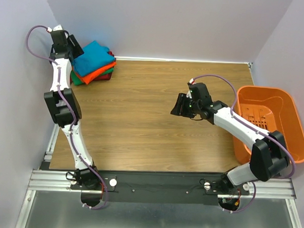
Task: Fold and stack the t-shirts
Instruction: Neatly place the folded tshirt to the corner, then reset both grippers
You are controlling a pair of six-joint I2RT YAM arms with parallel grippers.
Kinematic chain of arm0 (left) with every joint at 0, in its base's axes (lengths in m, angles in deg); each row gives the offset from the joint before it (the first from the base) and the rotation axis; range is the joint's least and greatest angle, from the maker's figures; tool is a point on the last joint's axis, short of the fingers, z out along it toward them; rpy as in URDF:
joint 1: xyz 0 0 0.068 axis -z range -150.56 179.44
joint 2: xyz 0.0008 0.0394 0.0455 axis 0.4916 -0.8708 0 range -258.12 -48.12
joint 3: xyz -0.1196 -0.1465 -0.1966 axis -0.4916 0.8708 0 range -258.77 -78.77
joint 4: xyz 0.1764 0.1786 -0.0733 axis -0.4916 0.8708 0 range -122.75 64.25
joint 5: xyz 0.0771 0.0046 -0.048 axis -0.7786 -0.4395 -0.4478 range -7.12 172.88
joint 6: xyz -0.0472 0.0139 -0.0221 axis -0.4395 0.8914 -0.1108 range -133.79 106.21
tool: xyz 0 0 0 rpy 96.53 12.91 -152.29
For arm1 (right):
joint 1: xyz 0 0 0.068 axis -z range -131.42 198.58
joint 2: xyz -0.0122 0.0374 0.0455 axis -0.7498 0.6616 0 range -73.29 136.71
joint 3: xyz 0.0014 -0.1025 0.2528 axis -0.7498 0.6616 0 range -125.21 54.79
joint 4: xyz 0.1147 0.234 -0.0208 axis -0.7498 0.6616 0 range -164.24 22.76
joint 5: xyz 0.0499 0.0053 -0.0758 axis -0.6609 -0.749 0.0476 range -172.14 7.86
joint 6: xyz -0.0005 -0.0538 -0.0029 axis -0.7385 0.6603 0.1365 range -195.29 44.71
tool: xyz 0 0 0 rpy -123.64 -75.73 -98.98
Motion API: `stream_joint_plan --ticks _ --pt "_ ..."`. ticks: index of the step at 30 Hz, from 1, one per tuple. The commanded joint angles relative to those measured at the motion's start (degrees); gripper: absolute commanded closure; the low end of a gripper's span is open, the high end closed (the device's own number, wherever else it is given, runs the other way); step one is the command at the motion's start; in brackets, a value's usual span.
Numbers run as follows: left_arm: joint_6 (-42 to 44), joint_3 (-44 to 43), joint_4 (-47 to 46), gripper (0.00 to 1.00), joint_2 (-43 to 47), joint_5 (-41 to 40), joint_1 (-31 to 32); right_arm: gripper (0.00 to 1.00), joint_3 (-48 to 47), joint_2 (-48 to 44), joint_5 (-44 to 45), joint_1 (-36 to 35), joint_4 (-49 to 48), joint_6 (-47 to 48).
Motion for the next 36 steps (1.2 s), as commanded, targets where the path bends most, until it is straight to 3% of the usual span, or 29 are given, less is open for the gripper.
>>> stream_joint_plan --ticks 1,5,10,15,23,27,36 --pt "-1.1 2.9 -2.0 0.20 6.9 2.1 0.3 0.39 0.4 -1.9 1.3 0.1 0.8 1.0" --pt "-1.9 3.5 -0.8 0.20 12.6 3.1 0.3 0.38 0.4 -3.3 2.0 0.2 0.8 0.6" --pt "-3.3 11.1 -1.7 0.20 21.1 4.1 3.2 0.38 0.5 -5.5 3.6 0.1 0.7 -0.1" --pt "-5.6 28.3 -6.3 0.20 34.4 3.3 9.2 0.38 -0.5 -6.5 5.6 0.1 0.6 -0.2" --pt "-3.6 56.7 -12.5 0.20 57.9 -6.7 30.0 0.38 0.0 -12.5 10.8 0.1 0.7 -0.8" --pt "-3.3 65.1 -13.7 0.20 66.2 -12.3 41.0 0.38 2.5 -16.4 14.2 0.2 0.7 -0.7" --pt "-2.0 70.9 -12.4 0.20 72.9 -9.4 45.9 0.38 7.6 -25.3 23.2 0.1 0.5 -1.1"
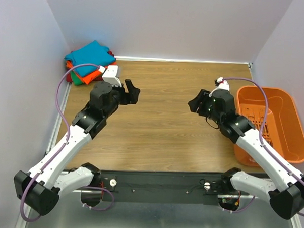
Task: Fold and stack the t-shirts
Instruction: Reset both grippers
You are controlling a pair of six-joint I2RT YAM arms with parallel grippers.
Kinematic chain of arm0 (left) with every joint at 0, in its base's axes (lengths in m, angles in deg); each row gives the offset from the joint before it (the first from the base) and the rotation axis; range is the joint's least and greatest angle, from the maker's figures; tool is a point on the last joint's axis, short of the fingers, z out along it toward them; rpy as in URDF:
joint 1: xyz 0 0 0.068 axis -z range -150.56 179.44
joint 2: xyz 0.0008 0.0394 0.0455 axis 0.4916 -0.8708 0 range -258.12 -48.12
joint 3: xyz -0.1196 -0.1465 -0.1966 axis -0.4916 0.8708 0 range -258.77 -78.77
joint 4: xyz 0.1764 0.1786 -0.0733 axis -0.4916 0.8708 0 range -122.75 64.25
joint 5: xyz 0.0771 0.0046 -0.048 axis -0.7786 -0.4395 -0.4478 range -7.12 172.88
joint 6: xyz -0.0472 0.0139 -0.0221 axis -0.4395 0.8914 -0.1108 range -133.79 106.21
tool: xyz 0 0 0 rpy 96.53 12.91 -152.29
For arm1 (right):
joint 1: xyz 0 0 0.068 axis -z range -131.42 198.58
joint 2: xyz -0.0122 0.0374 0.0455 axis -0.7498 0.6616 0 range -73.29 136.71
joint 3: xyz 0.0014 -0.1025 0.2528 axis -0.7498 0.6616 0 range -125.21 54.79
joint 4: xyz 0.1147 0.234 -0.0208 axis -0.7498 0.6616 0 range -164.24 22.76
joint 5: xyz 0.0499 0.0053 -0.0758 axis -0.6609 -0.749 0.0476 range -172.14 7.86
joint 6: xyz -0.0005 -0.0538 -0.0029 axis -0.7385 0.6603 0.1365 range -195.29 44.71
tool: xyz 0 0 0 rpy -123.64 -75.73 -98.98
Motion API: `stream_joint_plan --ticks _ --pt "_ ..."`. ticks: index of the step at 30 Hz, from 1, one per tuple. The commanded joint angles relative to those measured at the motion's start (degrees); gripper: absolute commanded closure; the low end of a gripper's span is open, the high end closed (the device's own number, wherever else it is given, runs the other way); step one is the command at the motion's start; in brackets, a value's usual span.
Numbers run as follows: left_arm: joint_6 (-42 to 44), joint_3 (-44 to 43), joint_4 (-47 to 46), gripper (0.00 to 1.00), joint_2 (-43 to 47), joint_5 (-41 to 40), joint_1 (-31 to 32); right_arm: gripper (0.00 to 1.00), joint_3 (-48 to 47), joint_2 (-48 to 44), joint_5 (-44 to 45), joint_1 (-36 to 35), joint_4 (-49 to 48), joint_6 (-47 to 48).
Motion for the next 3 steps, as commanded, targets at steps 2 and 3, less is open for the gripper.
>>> stream_joint_plan --ticks 2,3 --pt "2.9 0.4 -0.2 0.20 0.0 -0.6 0.6 0.38 2.9 -2.1 7.0 0.1 0.0 -1.3" --pt "3.2 0.0 0.3 0.20 -0.1 -0.5 0.6 0.37 3.0 -2.2 7.3 0.1 -0.6 -1.4"
